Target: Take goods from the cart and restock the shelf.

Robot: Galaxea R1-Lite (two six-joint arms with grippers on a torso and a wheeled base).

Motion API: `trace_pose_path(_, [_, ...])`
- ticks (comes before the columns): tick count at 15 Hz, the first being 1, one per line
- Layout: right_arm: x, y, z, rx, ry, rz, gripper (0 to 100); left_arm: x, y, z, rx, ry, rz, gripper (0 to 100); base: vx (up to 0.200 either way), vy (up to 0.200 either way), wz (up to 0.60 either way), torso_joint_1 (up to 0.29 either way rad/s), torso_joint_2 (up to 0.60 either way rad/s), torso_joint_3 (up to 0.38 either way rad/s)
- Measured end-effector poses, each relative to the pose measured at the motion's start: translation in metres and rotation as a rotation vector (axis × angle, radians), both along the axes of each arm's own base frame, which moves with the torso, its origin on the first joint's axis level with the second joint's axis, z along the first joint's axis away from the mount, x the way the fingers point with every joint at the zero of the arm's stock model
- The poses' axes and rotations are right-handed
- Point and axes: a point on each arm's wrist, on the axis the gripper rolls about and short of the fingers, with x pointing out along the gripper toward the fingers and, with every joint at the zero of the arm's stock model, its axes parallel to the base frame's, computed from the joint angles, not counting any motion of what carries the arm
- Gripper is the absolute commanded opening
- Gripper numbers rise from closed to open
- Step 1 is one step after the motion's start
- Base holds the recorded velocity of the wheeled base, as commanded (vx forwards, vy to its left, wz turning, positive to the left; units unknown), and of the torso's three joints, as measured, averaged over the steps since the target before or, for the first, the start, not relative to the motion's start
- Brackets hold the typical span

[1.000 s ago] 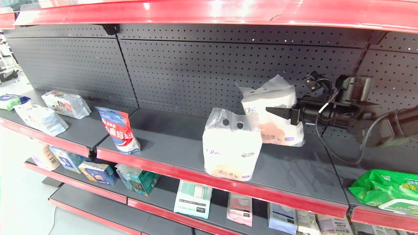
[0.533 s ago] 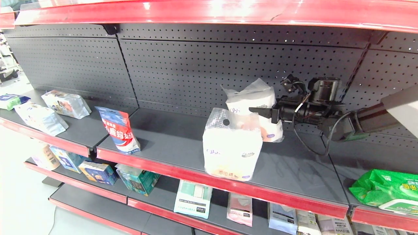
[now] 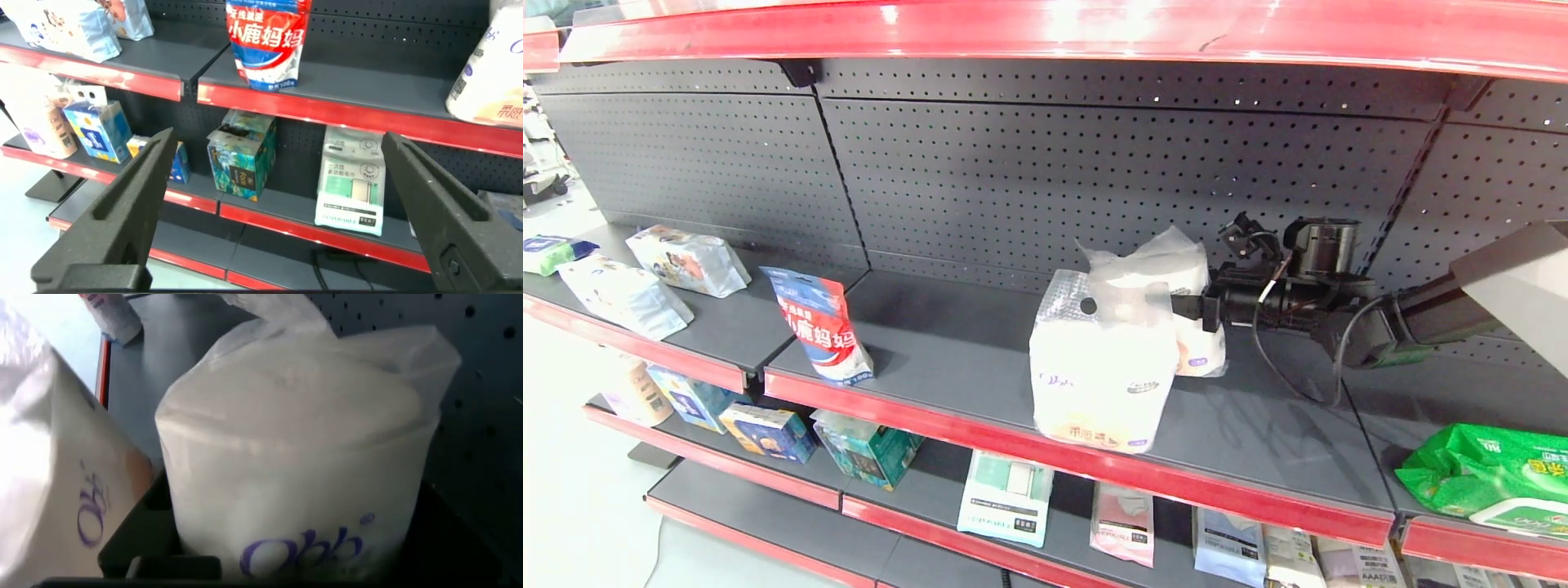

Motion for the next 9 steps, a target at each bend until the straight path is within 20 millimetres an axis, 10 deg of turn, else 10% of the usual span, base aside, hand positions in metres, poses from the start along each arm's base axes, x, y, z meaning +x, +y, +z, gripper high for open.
trace_pose_path(9, [-0.022,-0.041,-0.018,-0.058,-0.018,0.056,0,0.0,0.0,0.0,0.0,0.0,0.0,100,0.0,0.0,0.0,0.0,0.0,0.0])
